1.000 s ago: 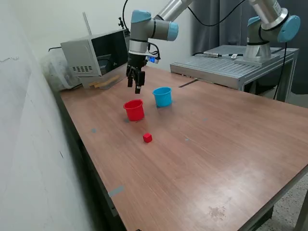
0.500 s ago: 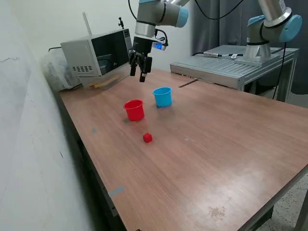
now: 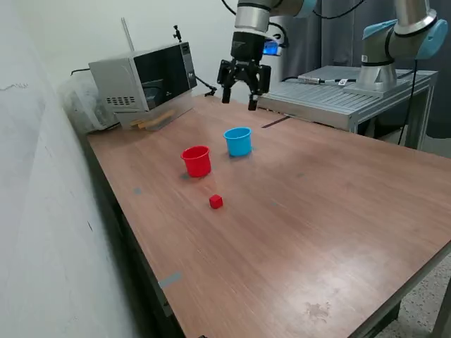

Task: Place red objects in the red bin, and blue objects in the blue bin.

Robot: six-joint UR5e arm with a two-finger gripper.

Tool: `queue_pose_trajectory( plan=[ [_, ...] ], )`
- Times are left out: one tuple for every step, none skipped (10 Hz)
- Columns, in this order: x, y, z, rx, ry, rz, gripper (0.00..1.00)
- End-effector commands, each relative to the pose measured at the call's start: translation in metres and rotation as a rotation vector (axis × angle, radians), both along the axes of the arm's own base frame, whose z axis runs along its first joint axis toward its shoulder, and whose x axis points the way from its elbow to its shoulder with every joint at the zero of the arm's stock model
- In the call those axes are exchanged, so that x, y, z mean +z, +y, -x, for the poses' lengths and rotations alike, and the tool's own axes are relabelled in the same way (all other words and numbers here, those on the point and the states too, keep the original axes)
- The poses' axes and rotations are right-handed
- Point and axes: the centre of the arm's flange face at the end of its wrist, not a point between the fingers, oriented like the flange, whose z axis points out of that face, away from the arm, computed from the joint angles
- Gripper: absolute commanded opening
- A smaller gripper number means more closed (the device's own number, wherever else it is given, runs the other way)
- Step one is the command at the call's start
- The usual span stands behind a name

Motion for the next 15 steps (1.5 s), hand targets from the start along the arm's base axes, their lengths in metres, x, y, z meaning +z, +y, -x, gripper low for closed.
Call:
queue_pose_trajectory(
  plan=[
    [0.003,-0.084,-0.021,0.132,-0.014,0.027,1.00],
    [-0.003,-0.101,-0.011,0.156,-0.011,0.033,1.00],
    [-0.018,-0.112,0.000,0.167,-0.021,0.030,1.00],
    [-0.043,-0.113,0.013,0.164,-0.044,0.023,1.00],
    [-0.069,-0.114,0.025,0.149,-0.068,0.023,1.00],
    [-0.097,-0.106,0.037,0.132,-0.096,0.023,1.00],
    [-0.121,-0.094,0.047,0.113,-0.117,0.022,1.00],
    [-0.140,-0.087,0.057,0.101,-0.121,0.012,1.00],
    [-0.157,-0.069,0.067,0.071,-0.121,-0.004,1.00],
    [-0.170,-0.056,0.076,0.050,-0.121,-0.009,1.00],
    [-0.174,-0.051,0.081,0.031,-0.116,-0.010,1.00],
    [-0.174,-0.040,0.084,0.007,-0.104,-0.006,1.00],
    [-0.173,-0.033,0.086,-0.004,-0.095,-0.003,1.00],
    [-0.170,-0.033,0.088,-0.004,-0.085,-0.003,1.00],
    [-0.170,-0.033,0.091,-0.005,-0.075,-0.001,1.00]
  ],
)
